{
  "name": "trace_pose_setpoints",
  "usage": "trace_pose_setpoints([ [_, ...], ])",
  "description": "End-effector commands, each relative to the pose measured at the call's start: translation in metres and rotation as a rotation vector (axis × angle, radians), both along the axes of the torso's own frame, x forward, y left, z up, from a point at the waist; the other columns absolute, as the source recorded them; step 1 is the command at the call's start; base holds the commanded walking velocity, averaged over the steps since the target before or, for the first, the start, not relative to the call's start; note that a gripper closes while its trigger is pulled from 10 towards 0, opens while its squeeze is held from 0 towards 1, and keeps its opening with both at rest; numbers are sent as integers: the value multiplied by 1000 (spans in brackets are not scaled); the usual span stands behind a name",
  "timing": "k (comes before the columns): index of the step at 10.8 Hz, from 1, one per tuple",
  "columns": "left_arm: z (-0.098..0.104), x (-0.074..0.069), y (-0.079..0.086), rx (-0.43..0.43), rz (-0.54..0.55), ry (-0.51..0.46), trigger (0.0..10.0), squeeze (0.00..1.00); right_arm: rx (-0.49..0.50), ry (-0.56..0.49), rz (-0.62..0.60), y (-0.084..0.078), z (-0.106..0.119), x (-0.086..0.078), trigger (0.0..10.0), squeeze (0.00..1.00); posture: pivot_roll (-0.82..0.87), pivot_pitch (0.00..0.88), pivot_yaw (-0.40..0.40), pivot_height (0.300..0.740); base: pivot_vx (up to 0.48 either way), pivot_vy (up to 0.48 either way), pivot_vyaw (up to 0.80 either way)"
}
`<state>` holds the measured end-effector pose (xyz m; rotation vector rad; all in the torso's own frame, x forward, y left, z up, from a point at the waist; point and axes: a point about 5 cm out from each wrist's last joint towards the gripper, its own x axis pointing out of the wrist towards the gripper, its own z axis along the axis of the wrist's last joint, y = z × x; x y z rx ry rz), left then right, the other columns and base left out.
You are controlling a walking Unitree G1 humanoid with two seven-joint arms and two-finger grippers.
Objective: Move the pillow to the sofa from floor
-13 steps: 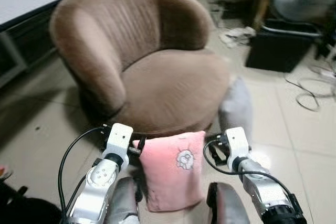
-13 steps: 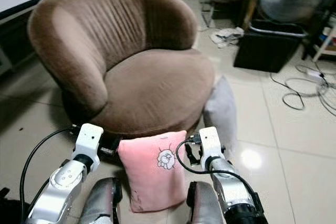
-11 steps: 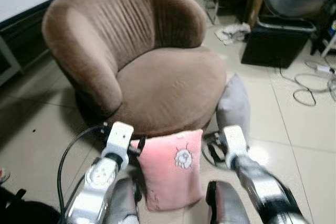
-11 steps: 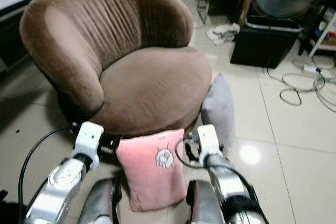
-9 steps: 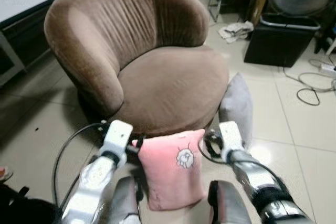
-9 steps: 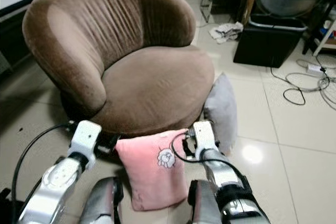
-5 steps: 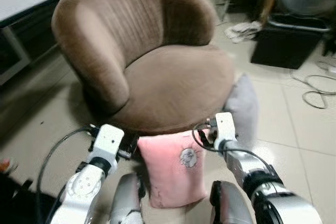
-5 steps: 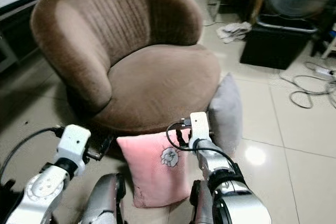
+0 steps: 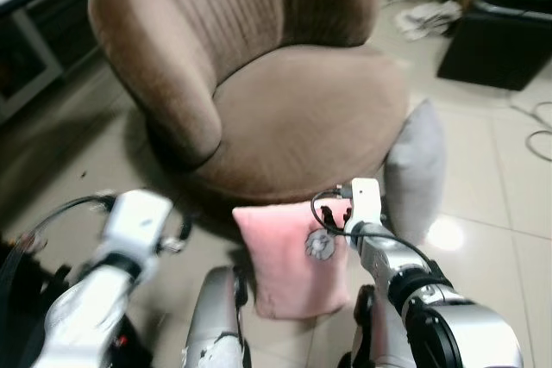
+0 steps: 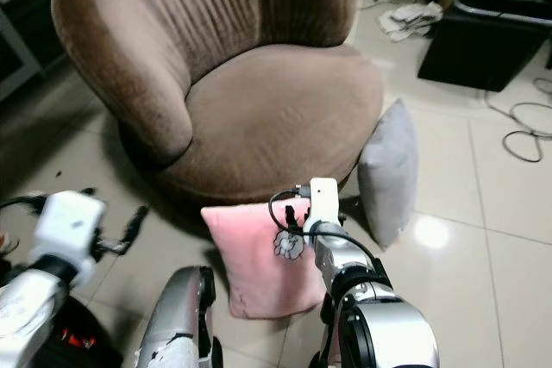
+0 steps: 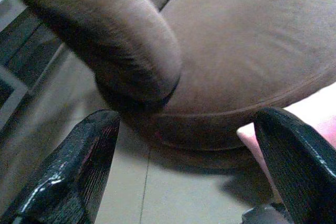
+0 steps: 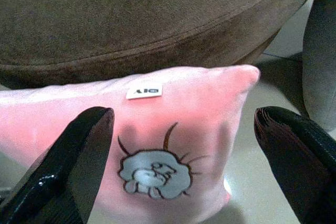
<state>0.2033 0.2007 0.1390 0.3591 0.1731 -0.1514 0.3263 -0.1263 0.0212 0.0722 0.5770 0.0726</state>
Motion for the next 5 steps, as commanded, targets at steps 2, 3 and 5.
trace_pose_setpoints([
  [2, 7, -16, 4, 9, 38, 23, 10000, 0, -52, -43, 7, 3, 10, 9, 10000, 0, 603, 195, 40, 505, 0, 0, 0],
  [3, 10, -21, 5, 13, 48, 30, 10000, 0, -78, -65, 7, 2, 14, 12, 10000, 0, 620, 200, 46, 505, 0, 0, 0],
  [5, 20, -36, 10, 27, 75, 38, 10000, 0, -53, -101, -13, -2, 22, 18, 10000, 0, 674, 218, 66, 505, 0, 0, 0],
])
